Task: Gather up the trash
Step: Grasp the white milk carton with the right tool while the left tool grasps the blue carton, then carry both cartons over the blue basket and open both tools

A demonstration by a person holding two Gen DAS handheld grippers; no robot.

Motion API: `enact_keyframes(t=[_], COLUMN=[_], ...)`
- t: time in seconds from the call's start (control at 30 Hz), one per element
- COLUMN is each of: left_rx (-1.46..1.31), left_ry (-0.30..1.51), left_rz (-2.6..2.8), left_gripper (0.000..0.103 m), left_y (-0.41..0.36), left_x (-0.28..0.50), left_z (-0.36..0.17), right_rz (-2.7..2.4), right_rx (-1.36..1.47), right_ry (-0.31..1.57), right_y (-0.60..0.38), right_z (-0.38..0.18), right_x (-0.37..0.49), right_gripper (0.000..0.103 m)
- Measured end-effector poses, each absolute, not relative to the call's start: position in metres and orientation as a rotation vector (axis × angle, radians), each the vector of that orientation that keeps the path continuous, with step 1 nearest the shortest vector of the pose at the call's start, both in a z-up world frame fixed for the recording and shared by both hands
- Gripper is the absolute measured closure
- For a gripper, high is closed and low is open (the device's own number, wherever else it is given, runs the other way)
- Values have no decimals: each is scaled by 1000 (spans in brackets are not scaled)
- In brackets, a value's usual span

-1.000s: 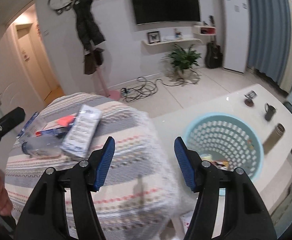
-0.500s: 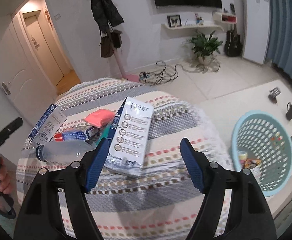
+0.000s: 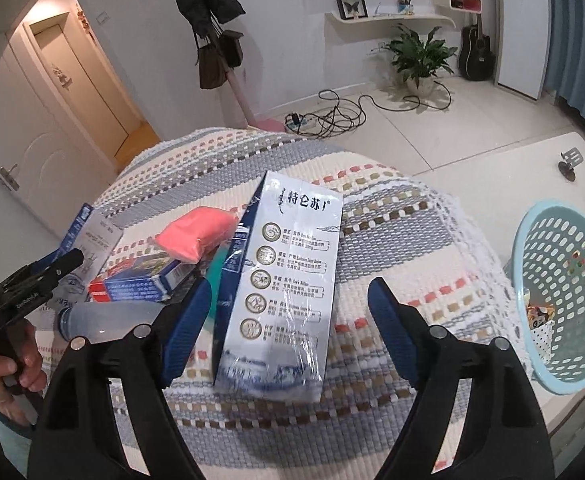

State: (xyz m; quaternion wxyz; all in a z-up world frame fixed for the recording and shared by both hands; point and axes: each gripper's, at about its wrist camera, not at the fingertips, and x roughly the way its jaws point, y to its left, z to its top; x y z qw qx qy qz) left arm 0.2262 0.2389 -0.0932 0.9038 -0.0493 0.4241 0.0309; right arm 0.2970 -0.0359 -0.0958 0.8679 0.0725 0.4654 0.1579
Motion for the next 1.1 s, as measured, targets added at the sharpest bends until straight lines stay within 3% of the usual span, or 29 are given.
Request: enact_keyframes(t=[0.2, 0.3, 0.4, 0.77, 1.1], left_rx=[-131, -143, -150, -204, -148], left_ry=[911, 912, 893, 768, 670], left_rz=[63, 62, 71, 21, -77], left_gripper=[56, 68, 72, 72, 72], left_y=[249, 252, 256, 245, 177], left_x=[233, 235, 233, 215, 197], left_z=[-106, -107, -103, -63, -10], right_rz=[341, 357, 384, 376, 351], right_rx=[171, 189, 200, 92, 128], right_ry=[1017, 1036, 1048, 900, 775], right_y=[-32, -30, -28, -25, -70], right_z=[-110, -116, -119, -84, -40], right_x=[308, 312, 314, 290, 264], right_gripper=[26, 27, 40, 46, 46])
